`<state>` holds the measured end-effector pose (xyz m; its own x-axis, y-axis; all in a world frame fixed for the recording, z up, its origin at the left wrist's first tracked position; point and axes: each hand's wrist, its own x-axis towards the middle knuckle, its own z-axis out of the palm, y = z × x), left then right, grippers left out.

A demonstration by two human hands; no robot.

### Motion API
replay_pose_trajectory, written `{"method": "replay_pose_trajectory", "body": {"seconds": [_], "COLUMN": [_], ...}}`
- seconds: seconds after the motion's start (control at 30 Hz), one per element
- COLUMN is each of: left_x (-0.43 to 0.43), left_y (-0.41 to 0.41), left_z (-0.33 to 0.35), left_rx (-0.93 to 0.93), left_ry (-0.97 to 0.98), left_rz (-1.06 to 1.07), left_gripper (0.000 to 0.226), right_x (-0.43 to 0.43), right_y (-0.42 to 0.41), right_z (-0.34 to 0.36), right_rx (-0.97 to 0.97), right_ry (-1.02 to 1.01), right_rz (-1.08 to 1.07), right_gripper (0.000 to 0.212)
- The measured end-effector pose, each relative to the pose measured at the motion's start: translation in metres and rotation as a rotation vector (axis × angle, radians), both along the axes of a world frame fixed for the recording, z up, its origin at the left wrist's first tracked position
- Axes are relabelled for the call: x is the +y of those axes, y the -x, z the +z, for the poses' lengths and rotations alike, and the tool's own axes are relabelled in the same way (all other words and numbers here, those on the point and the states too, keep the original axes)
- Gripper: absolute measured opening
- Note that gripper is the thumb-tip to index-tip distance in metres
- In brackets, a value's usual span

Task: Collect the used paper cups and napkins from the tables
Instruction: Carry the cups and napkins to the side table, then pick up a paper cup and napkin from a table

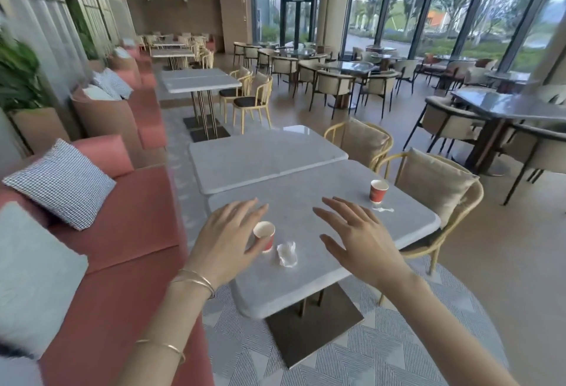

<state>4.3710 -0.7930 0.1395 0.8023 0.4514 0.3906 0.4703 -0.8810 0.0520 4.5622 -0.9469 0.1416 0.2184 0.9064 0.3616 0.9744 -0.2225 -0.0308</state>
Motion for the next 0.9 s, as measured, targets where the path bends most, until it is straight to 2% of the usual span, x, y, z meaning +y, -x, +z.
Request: {"method": "replay_pose_trajectory", "body": {"seconds": [0.13,0.3,0.5,0.67,0.8,0.9], "left_x": [0.046,0.08,0.12,0.144,0.161,0.171], "left_y": [-0.033,-0.074,-0.12,-0.143,-0.146,-0.147], "left_z": [0.003,-0.01,-0.033,-0.062,-0.093,-0.117], "left_rx": [0.031,0.033,0.063,0.089,0.136,0.167], "left_ry": [0.013,0.023,0.068,0.142,0.211,0.27], "left_rz": [-0.022,-0.043,-0.028,0.013,0.073,0.121], "left_gripper": [0.062,0.053,0.057,0.071,0.058,0.058], "right_x": [0.039,0.074,0.11,0.139,0.165,0.183], "right_y": [-0.027,-0.067,-0.118,-0.156,-0.173,-0.179], "right_z": [0.004,-0.003,-0.025,-0.055,-0.081,-0.102], "right_rx": [0.015,0.012,0.028,0.075,0.112,0.163], "right_ry": [-0.032,-0.025,-0.019,0.018,0.076,0.106], "right_rz": [-0.011,-0.016,-0.011,0.025,0.081,0.13], "right_gripper": [0.048,0.047,0.047,0.048,0.048,0.047]}}
